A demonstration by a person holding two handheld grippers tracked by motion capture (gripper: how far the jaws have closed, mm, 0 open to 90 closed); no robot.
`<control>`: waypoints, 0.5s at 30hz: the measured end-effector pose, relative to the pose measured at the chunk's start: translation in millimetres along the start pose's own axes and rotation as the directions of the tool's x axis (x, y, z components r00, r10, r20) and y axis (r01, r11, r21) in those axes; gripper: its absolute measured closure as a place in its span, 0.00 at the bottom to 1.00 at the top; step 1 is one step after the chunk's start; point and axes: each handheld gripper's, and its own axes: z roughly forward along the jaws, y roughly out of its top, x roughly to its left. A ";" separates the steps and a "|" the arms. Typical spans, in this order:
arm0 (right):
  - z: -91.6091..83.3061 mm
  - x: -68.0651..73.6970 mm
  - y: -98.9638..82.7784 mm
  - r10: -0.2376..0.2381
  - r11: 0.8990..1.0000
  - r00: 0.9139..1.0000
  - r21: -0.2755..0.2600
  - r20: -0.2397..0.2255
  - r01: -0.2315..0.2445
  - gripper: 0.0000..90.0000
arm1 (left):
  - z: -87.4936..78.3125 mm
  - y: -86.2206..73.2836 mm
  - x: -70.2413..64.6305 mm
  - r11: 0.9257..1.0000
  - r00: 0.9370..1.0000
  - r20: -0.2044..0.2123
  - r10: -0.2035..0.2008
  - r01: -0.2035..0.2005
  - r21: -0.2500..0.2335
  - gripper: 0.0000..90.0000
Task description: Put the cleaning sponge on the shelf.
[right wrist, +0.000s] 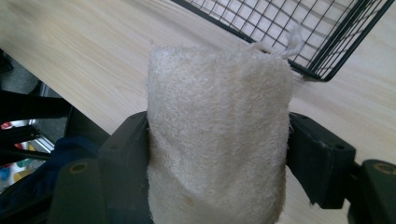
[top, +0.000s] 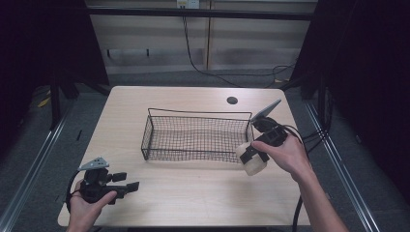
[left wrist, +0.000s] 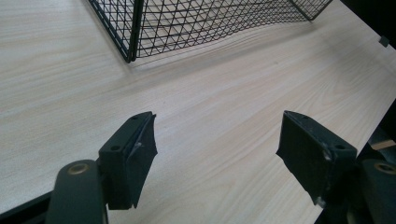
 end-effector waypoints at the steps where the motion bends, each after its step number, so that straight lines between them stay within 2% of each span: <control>1: -1.4 2.0 1.8 -0.001 1.000 1.000 -0.007 0.001 0.001 0.30 | -0.4 0.0 0.2 1.000 1.000 0.004 0.003 -0.003 0.000 0.30; 6: -3.6 8.9 9.8 -0.018 1.000 1.000 -0.013 0.000 0.018 0.30 | -0.7 -0.1 0.3 1.000 1.000 0.006 0.002 -0.002 -0.001 0.30; 15: -5.0 12.3 23.7 -0.028 0.999 1.000 -0.027 -0.010 0.028 0.30 | -0.2 -0.2 0.5 1.000 1.000 0.003 -0.002 0.002 -0.003 0.30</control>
